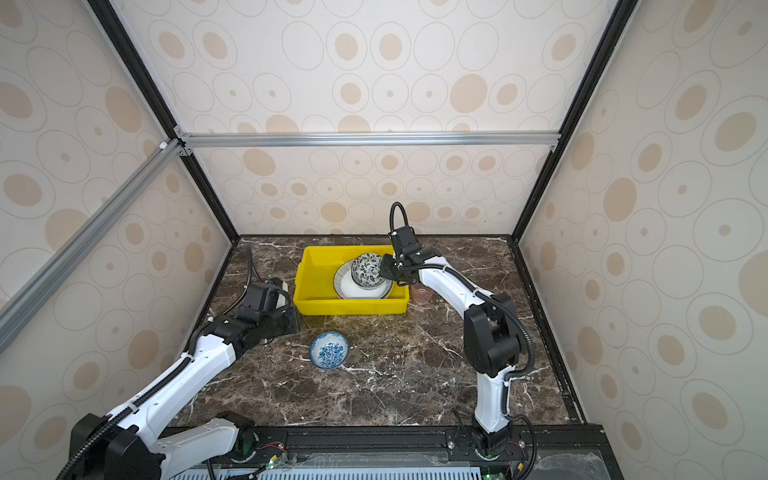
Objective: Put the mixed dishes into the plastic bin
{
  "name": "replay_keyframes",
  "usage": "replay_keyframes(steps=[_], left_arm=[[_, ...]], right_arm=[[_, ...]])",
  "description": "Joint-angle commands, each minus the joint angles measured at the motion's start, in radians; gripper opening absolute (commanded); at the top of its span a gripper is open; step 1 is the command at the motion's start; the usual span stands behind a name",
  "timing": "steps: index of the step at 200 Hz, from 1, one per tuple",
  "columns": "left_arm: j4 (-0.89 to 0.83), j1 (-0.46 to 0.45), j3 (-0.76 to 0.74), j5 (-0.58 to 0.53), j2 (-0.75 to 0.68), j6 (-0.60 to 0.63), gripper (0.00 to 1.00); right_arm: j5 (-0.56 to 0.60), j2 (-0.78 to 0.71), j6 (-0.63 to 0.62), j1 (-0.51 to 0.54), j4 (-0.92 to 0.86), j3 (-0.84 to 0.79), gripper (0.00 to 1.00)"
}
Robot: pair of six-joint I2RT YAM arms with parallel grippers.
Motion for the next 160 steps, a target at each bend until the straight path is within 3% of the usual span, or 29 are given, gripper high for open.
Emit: replay_keyframes(steps=[1, 160], left_arm=[[0.008, 0.007, 0.047, 0.006, 0.005, 0.024, 0.26], [0.019, 0.007, 0.049, 0.012, 0.026, 0.026, 0.26]], right_arm=[[0.003, 0.014, 0.015, -0.007, 0.008, 0.054, 0.00], [-0.010, 0.113, 0.019, -0.013, -0.021, 0.136, 0.00]])
